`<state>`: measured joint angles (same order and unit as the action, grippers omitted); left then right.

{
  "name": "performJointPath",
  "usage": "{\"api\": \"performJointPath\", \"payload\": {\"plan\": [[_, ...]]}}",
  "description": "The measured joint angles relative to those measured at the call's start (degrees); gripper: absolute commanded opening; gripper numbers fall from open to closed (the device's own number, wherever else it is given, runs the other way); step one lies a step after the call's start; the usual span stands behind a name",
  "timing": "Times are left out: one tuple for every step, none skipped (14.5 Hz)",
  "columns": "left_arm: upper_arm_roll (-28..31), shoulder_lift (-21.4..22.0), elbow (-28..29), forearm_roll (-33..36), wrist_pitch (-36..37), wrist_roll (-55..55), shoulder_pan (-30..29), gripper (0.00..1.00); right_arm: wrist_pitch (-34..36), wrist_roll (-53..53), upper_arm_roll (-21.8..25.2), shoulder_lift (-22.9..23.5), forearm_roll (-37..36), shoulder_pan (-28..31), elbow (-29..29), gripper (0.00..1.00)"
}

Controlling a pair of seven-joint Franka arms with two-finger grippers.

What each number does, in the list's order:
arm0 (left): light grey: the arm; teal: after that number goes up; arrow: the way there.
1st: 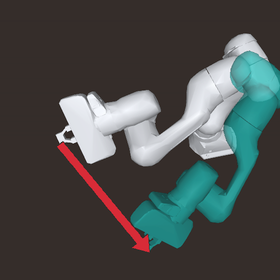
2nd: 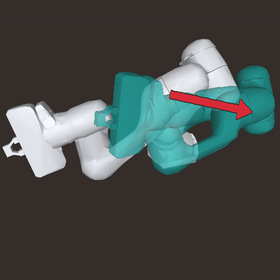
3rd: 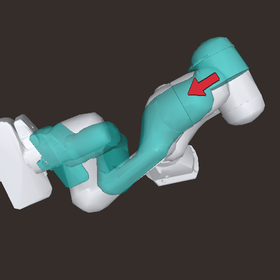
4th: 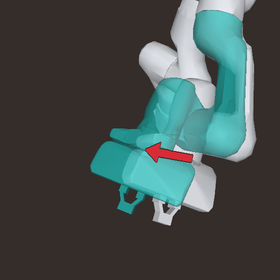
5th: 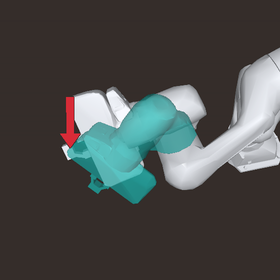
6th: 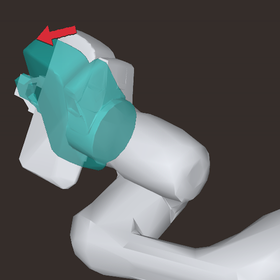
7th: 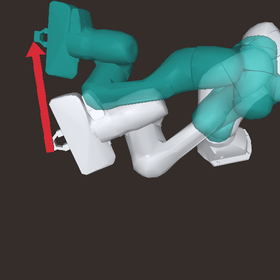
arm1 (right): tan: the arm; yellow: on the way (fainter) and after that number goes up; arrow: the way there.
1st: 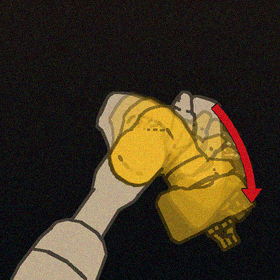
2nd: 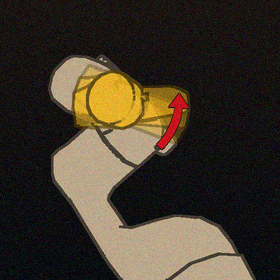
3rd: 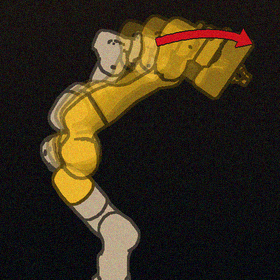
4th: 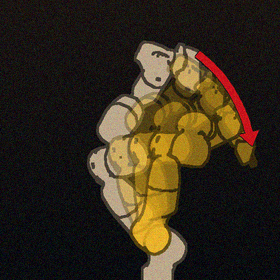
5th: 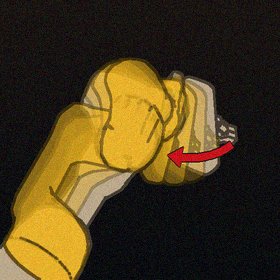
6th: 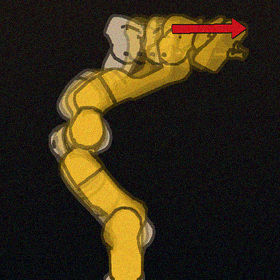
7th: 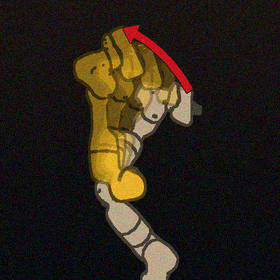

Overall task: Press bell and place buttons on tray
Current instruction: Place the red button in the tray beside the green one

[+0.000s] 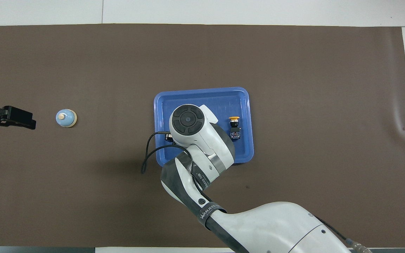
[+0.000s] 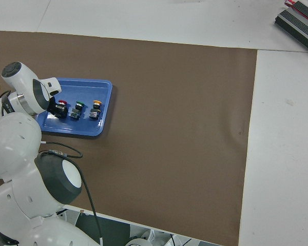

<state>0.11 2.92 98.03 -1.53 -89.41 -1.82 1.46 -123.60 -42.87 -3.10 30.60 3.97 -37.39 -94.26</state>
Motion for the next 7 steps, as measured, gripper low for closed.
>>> {"api": "performJointPath", "payload": {"plan": [[0.0, 0.0, 0.0, 0.0, 0.0, 0.0, 0.0, 1.0, 2.67, 0.0, 0.03, -0.32, -0.97, -0.15, 1.43, 1.0], [0.0, 0.0, 0.0, 0.0, 0.0, 0.0, 0.0, 1.0, 5.52, 0.0, 0.2, -0.83, -1.82, -0.13, 3.5, 1.0], [0.0, 0.0, 0.0, 0.0, 0.0, 0.0, 0.0, 1.0, 7.64, 0.0, 0.55, -1.73, -2.39, 0.19, 5.58, 1.0], [0.0, 0.0, 0.0, 0.0, 0.0, 0.0, 0.0, 1.0, 9.07, 0.33, 0.87, -3.32, -2.92, 1.01, 6.98, 1.0], [0.0, 0.0, 0.0, 0.0, 0.0, 0.0, 0.0, 1.0, 10.37, 1.38, 1.02, -5.53, -3.1, 2.17, 7.43, 1.0], [0.0, 0.0, 0.0, 0.0, 0.0, 0.0, 0.0, 1.0, 12.19, 3.34, 1.23, -8.29, -3.18, 3.59, 7.42, 1.0], [0.0, 0.0, 0.0, 0.0, 0.0, 0.0, 0.0, 1.0, 14.78, 6.18, 1.35, -11.22, -3.23, 5.5, 7.4, 1.0]]}}
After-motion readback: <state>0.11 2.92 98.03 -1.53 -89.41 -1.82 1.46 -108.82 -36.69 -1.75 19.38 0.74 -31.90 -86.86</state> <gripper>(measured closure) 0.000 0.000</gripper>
